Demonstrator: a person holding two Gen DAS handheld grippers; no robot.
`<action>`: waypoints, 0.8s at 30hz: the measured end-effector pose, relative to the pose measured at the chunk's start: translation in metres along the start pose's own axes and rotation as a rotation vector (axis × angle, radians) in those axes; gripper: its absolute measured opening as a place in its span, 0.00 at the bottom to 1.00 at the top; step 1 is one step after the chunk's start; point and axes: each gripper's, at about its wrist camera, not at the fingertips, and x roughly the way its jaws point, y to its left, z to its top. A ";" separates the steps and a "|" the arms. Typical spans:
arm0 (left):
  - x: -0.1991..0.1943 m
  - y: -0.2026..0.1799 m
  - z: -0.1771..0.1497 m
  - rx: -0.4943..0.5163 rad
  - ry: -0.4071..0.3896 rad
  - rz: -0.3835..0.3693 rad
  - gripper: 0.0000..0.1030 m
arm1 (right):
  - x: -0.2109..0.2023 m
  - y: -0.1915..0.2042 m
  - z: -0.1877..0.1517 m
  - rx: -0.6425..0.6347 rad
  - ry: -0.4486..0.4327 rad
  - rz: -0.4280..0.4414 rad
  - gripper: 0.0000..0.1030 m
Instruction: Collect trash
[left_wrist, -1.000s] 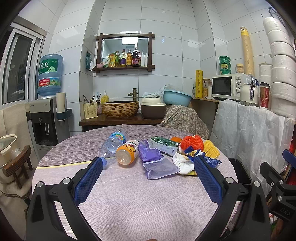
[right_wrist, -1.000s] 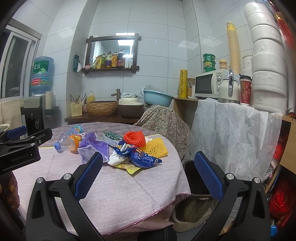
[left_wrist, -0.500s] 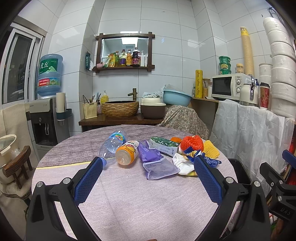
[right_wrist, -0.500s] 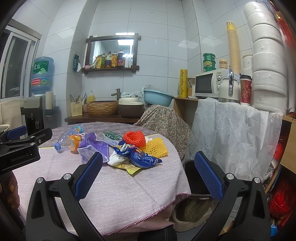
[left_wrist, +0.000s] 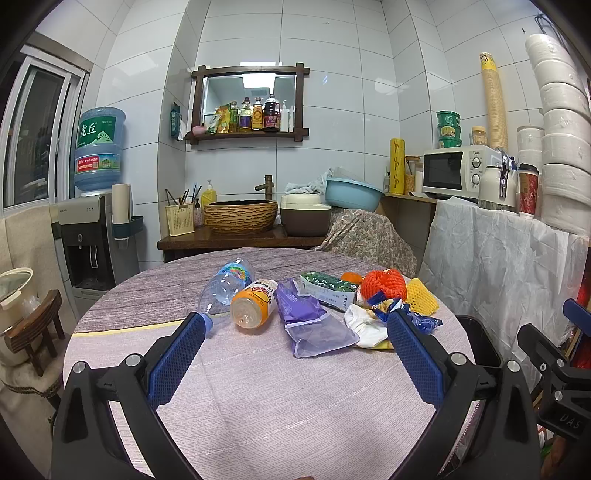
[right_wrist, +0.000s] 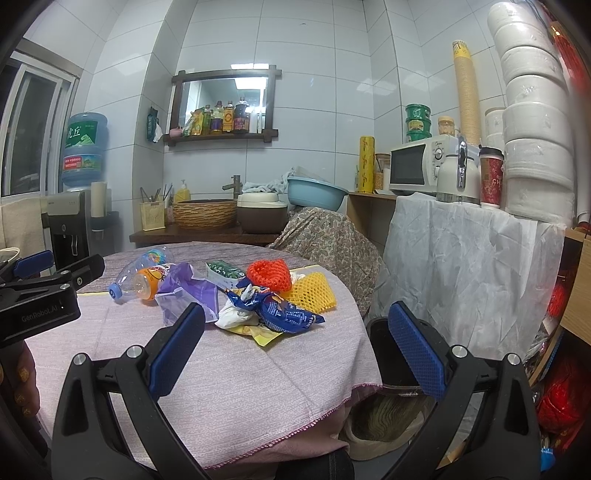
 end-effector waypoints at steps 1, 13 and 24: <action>0.000 0.000 0.000 0.000 0.000 0.000 0.95 | 0.000 0.000 0.000 0.000 0.000 0.000 0.95; 0.000 0.001 -0.001 0.000 0.004 -0.001 0.95 | 0.001 0.001 -0.002 0.002 0.006 0.004 0.95; 0.003 0.001 -0.003 0.001 0.014 0.003 0.95 | 0.001 0.003 -0.004 0.002 0.016 0.010 0.95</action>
